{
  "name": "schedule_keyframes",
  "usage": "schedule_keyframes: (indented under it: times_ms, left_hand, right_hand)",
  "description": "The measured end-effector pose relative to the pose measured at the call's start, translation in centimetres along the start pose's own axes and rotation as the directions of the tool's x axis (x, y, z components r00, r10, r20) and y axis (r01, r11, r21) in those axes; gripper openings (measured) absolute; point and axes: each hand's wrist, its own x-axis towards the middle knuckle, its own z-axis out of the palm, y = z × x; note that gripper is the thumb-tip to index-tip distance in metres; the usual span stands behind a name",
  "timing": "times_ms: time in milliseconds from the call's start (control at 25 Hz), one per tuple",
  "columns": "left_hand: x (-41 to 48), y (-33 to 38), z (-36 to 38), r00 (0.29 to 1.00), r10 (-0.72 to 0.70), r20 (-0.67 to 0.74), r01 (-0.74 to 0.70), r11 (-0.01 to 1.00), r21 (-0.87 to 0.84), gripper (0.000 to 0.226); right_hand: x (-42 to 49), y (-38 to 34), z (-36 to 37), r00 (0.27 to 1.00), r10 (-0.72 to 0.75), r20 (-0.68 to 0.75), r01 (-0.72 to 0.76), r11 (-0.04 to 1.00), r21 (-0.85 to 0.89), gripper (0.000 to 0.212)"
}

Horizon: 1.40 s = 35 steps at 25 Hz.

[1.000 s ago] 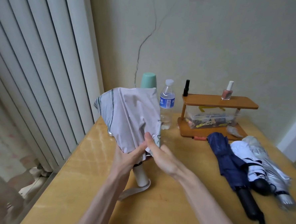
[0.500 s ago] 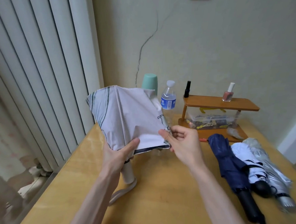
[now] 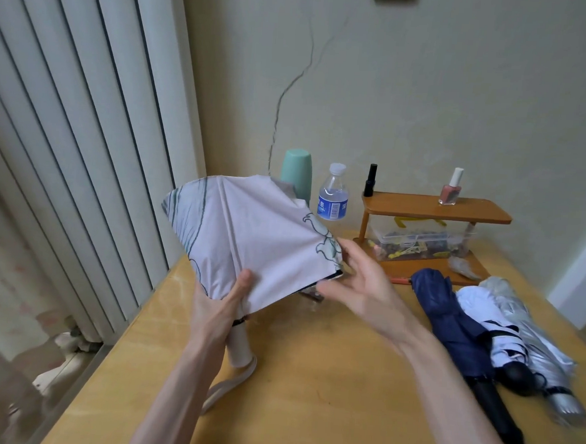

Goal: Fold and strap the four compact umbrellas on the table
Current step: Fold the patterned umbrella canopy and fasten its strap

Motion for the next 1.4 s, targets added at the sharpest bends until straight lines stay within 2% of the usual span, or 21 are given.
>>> schedule_keyframes:
  times_ms: [40, 80, 160, 240, 400, 520, 640, 760, 880, 1000, 1080, 1120, 1200, 1280, 1320, 1360, 1400]
  left_hand:
    - [0.0, 0.2, 0.0, 1.0, -0.012, 0.001, 0.012, 1.0, -0.009, 0.082]
    - [0.1, 0.2, 0.1, 1.0, -0.024, 0.005, 0.024, 1.0, -0.015, 0.072]
    - [0.2, 0.0, 0.2, 0.999, -0.034, 0.001, 0.034, 0.999, -0.016, 0.063]
    - [0.2, -0.2, 0.2, 0.999, -0.038, 0.0, 0.038, 0.999, -0.01, 0.062]
    - [0.2, -0.5, 0.1, 0.998, -0.055, 0.024, 0.055, 0.998, -0.011, 0.063]
    - [0.2, -0.3, 0.2, 0.998, -0.055, 0.025, 0.055, 0.998, -0.006, 0.053]
    - [0.3, -0.2, 0.1, 0.998, -0.057, 0.02, 0.057, 0.998, -0.01, 0.044]
    - [0.4, -0.3, 0.0, 0.998, -0.062, 0.024, 0.062, 0.998, 0.004, 0.046]
    - [0.3, -0.6, 0.1, 0.996, -0.069, 0.051, 0.068, 0.998, 0.019, 0.054]
    - [0.2, -0.5, 0.0, 0.996, -0.052, 0.069, 0.052, 0.999, -0.002, 0.061]
    - [0.3, -0.3, -0.4, 0.996, -0.046, 0.071, 0.048, 0.998, -0.032, 0.064]
    - [0.4, -0.3, -0.4, 0.996, -0.047, 0.072, 0.05, 0.998, -0.034, 0.065]
    - [0.4, -0.4, -0.6, 0.996, -0.049, 0.072, 0.05, 0.999, -0.012, 0.065]
    - [0.4, -0.6, -0.6, 0.996, -0.043, 0.075, 0.041, 0.999, 0.016, 0.07]
    - [0.5, -0.8, -0.7, 0.997, -0.031, 0.074, 0.029, 0.999, 0.029, 0.074]
    - [0.4, -0.8, -0.8, 0.998, -0.018, 0.065, 0.016, 0.999, 0.032, 0.077]
    - [0.5, -0.7, -0.9, 0.999, -0.007, 0.052, 0.005, 1.0, 0.024, 0.078]
  right_hand:
    - [-0.2, 0.2, 0.0, 0.999, 0.018, 0.042, -0.016, 0.999, -0.047, 0.071]
    - [-0.1, 0.4, 0.1, 1.0, 0.002, 0.009, -0.001, 0.994, -0.112, 0.078]
    - [0.3, 1.0, 0.4, 0.985, -0.095, -0.14, 0.073, 0.985, -0.155, 0.068]
    - [0.7, 1.3, 0.7, 0.961, -0.164, -0.224, 0.136, 0.981, -0.136, 0.051]
    - [0.6, 1.4, -0.2, 0.956, -0.216, -0.197, 0.173, 0.961, -0.218, 0.034]
    - [0.4, 1.2, -0.7, 0.966, -0.207, -0.153, 0.155, 0.943, -0.295, 0.04]
    - [0.4, 1.0, -0.8, 0.962, -0.218, -0.166, 0.171, 0.95, -0.261, 0.05]
    - [0.7, 1.3, -0.6, 0.943, -0.255, -0.213, 0.194, 0.944, -0.268, 0.045]
    - [0.9, 2.1, 0.2, 0.866, -0.335, -0.371, 0.169, 0.895, -0.413, 0.031]
    - [0.4, 2.3, 0.2, 0.699, -0.554, -0.453, 0.13, 0.721, -0.681, 0.016]
    - [0.1, 2.0, -0.2, 0.599, -0.654, -0.462, 0.115, 0.641, -0.759, 0.014]
    - [0.1, 2.0, -0.2, 0.617, -0.641, -0.457, 0.14, 0.66, -0.738, 0.015]
    - [0.2, 1.8, 0.6, 0.752, -0.505, -0.423, 0.168, 0.768, -0.618, 0.028]
    - [0.4, 1.9, 0.5, 0.843, -0.419, -0.337, 0.145, 0.782, -0.607, 0.043]
    - [0.5, 1.7, 0.1, 0.846, -0.435, -0.309, 0.153, 0.753, -0.64, 0.045]
    - [0.3, 1.5, -0.3, 0.816, -0.492, -0.302, 0.172, 0.706, -0.687, 0.04]
    - [0.0, 1.3, -0.7, 0.756, -0.583, -0.298, 0.193, 0.634, -0.749, 0.031]
